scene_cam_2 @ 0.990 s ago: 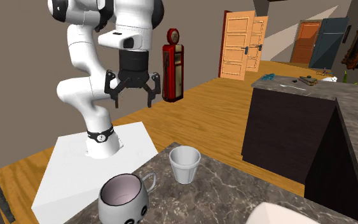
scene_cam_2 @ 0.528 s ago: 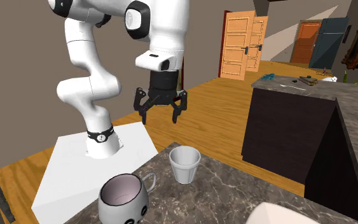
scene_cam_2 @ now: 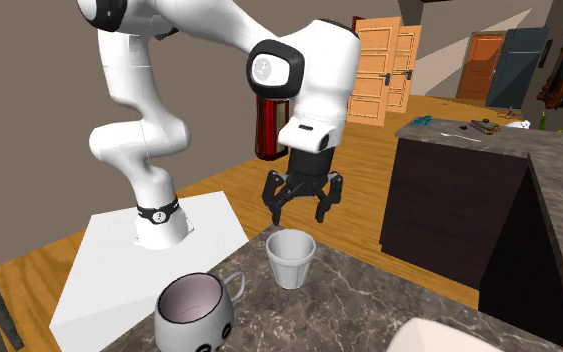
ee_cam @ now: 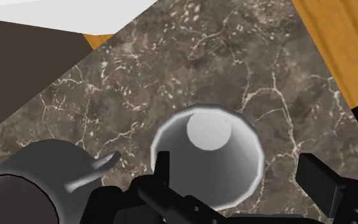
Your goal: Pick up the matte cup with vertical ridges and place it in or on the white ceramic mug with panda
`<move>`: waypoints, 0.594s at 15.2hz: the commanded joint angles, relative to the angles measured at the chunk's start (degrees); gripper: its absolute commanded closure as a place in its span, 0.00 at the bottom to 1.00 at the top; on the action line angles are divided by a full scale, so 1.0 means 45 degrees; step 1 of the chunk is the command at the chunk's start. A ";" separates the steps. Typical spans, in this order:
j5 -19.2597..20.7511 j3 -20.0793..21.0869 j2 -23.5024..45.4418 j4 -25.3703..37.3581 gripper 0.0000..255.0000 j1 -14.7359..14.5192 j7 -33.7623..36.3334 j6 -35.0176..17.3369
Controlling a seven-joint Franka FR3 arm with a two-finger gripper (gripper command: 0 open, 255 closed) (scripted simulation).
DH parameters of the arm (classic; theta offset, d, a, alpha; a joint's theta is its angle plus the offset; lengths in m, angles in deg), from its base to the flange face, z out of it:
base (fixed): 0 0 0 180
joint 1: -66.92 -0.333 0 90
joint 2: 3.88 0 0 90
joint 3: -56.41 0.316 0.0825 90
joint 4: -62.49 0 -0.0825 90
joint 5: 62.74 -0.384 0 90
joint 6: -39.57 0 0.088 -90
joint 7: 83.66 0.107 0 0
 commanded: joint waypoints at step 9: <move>0.1232 0.0097 0.1943 0.0304 0.00 -0.0305 0.1208 -0.1244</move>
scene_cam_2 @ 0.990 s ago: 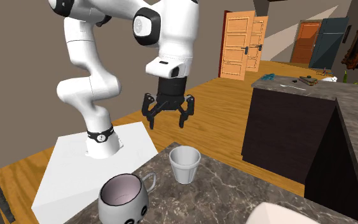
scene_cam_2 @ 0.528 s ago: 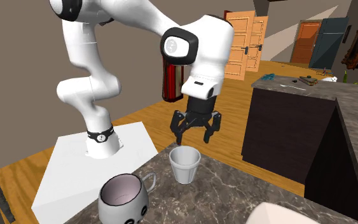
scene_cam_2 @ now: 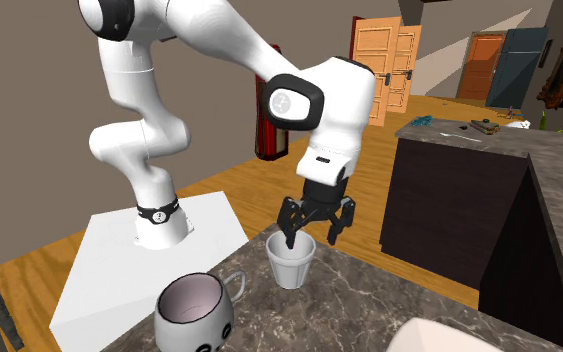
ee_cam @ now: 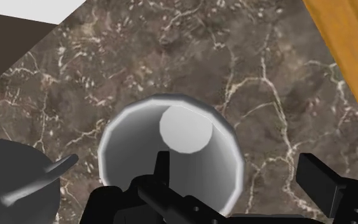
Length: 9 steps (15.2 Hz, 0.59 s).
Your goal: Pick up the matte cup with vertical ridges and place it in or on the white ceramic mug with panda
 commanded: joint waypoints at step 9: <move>0.0065 -0.0016 0.0061 -0.0214 1.00 0.0000 0.0064 -0.0265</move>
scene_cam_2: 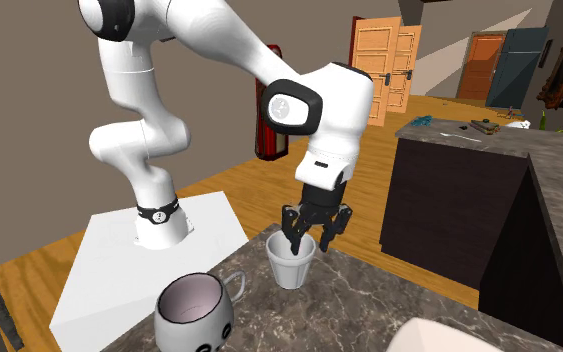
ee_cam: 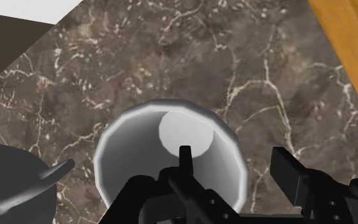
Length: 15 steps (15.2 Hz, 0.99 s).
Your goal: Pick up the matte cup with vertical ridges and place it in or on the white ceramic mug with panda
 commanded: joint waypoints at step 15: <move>-0.0389 0.0064 -0.0547 0.0458 1.00 0.0061 -0.0341 0.0897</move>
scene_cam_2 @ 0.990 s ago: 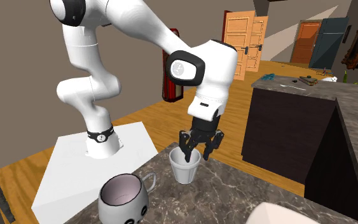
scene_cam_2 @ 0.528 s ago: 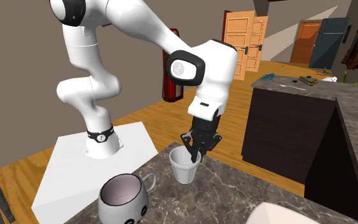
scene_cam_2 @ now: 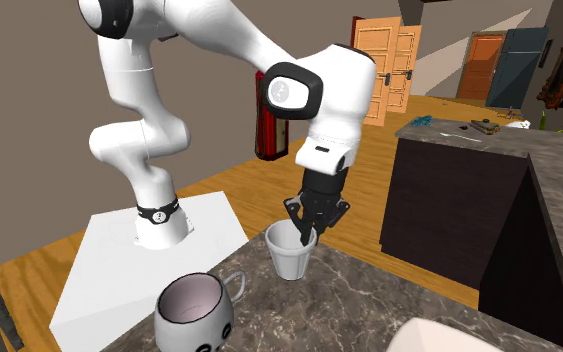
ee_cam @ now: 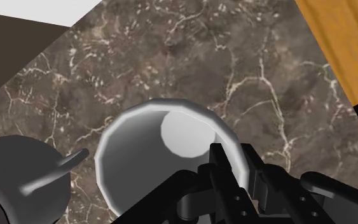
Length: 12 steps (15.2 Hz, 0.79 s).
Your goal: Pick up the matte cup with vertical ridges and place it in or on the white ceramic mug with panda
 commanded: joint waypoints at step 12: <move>-0.0611 0.0051 -0.0903 0.1324 1.00 0.0071 -0.0589 0.2054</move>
